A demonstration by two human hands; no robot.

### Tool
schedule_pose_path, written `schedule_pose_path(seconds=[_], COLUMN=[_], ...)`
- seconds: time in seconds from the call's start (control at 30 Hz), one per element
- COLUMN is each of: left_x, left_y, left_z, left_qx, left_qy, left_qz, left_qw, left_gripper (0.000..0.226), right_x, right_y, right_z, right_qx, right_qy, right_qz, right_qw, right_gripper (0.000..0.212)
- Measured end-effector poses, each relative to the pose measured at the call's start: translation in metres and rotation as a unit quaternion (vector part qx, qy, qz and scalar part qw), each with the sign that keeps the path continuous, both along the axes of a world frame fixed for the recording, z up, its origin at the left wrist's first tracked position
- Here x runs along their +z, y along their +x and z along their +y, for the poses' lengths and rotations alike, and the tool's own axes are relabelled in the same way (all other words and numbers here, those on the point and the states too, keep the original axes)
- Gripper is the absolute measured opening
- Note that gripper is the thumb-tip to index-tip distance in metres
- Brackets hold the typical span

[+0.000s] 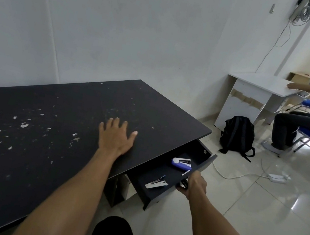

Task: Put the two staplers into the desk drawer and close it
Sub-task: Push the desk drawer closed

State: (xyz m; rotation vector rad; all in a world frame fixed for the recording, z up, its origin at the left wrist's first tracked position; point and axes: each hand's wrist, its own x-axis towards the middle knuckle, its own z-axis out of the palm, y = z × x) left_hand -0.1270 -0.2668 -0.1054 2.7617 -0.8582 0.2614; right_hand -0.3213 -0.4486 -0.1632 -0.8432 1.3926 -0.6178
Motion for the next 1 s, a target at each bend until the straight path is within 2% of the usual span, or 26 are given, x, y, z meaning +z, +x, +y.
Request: schedule_pose_path(seconds=[0.1,0.2,0.33,0.47,0.57,0.67,0.77,0.87,1.0], left_x=[-0.009,-0.009,-0.006,-0.006,-0.005,-0.005,-0.004,-0.005,-0.007], left_y=[0.017,0.022,0.021,0.022,0.022,0.021,0.021,0.022,0.024], left_z=[0.02,0.024,0.02,0.022,0.022,0.022,0.022,0.022,0.021], left_qx=[0.043,0.043,0.046,0.044,0.044,0.044,0.046,0.048,0.05], left_qy=[0.031,0.027,0.042,0.043,0.044,0.041,0.036,0.033,0.03], left_qz=[0.082,0.116,0.115,0.116,0.115,0.112,0.112,0.112,0.111], left_qw=[0.995,0.992,0.991,0.991,0.991,0.992,0.992,0.992,0.992], left_gripper=[0.076,0.075,0.074,0.074,0.074,0.074,0.073,0.073,0.073], right_x=[-0.003,-0.002,0.001,0.008,0.009,0.004,0.001,-0.001,-0.004], right_y=[0.001,0.005,0.012,0.026,0.04,0.053,0.066,0.08,0.094], right_z=[-0.002,-0.003,-0.002,-0.006,-0.005,-0.001,0.006,0.014,0.023], right_qx=[0.007,-0.003,-0.018,-0.002,0.013,0.013,0.03,0.049,0.065], right_qy=[-0.004,0.005,0.03,0.041,0.031,0.02,0.022,0.008,-0.009], right_qz=[0.006,0.005,-0.015,-0.044,-0.08,-0.12,-0.157,-0.192,-0.171], right_qw=[1.0,1.0,0.999,0.998,0.996,0.993,0.987,0.98,0.983], right_gripper=[0.026,0.026,0.013,0.03,0.035,0.035,0.021,0.026,0.026])
